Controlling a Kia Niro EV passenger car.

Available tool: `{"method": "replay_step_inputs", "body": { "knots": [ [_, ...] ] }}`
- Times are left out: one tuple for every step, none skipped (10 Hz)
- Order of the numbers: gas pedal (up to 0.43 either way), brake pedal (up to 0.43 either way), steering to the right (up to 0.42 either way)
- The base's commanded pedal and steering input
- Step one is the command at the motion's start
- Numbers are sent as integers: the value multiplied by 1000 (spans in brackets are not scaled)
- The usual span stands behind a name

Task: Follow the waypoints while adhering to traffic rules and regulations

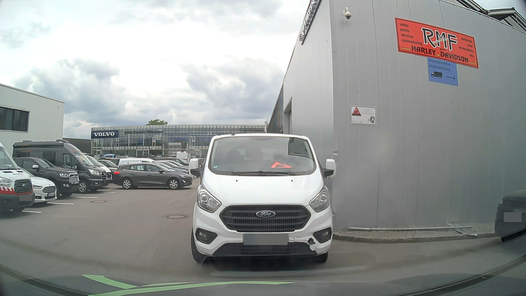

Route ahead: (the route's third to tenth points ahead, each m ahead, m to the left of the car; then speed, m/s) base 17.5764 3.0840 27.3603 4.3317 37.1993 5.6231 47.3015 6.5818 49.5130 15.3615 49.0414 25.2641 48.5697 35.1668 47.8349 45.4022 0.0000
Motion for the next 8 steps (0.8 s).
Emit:
{"method": "replay_step_inputs", "body": {
  "knots": [
    [0,463,-462],
    [0,463,-463],
    [0,463,-462],
    [0,463,-462],
    [0,463,-462],
    [0,463,-462],
    [0,463,-463],
    [0,463,-462]
  ]
}}
